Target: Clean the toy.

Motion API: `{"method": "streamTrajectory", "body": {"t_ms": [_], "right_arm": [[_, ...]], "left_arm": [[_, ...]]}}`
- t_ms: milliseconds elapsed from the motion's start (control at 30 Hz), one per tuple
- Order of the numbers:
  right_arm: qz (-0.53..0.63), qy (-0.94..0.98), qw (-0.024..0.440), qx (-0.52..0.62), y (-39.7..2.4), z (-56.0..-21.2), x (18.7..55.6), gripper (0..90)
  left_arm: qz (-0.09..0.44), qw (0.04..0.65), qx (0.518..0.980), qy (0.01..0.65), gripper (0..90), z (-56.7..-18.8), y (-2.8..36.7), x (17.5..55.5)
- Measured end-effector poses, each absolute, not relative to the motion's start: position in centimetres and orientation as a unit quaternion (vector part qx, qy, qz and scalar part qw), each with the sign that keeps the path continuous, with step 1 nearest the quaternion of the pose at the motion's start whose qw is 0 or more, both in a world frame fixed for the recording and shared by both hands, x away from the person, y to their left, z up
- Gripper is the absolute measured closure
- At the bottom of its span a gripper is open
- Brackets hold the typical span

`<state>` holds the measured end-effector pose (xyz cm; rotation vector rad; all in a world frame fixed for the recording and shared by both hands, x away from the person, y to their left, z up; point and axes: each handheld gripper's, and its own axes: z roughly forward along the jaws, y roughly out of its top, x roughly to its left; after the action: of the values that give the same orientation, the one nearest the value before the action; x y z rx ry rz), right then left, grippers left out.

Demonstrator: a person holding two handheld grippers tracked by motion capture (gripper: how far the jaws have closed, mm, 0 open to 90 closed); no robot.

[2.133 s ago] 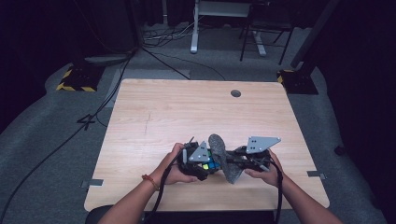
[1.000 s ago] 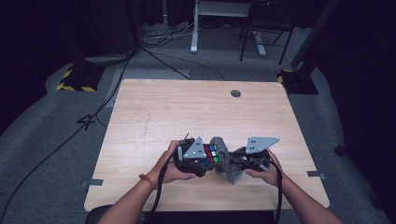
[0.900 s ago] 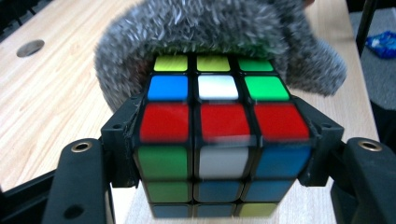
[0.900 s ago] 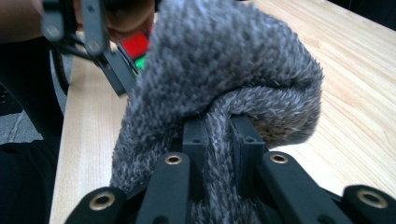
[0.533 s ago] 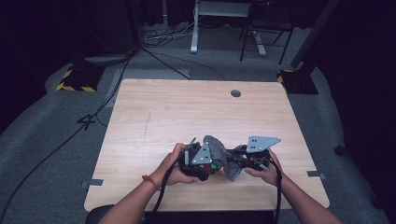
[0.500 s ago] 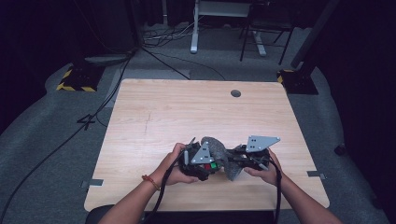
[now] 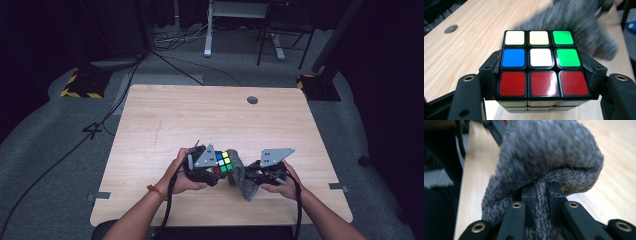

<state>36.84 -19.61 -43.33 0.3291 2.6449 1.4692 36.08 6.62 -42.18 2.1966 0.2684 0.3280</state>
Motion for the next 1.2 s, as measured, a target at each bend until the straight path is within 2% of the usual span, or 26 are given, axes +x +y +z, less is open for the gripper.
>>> {"method": "streamTrajectory", "body": {"t_ms": [200, 533, 933, 1200], "right_arm": [[0.514, 0.846, 0.083, 0.112, -20.2, -42.1, 36.4, 79.0], [0.503, 0.847, 0.101, 0.140, -20.3, -42.6, 36.9, 79.1], [0.461, 0.877, 0.062, 0.120, -19.1, -43.9, 36.7, 79.2], [0.467, 0.878, 0.039, 0.095, -18.9, -43.9, 36.3, 79.1]], "left_arm": [[0.095, 0.425, 0.897, 0.074, 33.3, -43.6, 4.5, 35.1], [0.104, 0.457, 0.880, 0.082, 33.3, -42.6, 5.1, 34.8], [0.121, 0.489, 0.858, 0.099, 33.3, -41.0, 6.5, 35.3], [0.143, 0.475, 0.860, 0.118, 33.3, -41.2, 7.1, 36.0]]}}
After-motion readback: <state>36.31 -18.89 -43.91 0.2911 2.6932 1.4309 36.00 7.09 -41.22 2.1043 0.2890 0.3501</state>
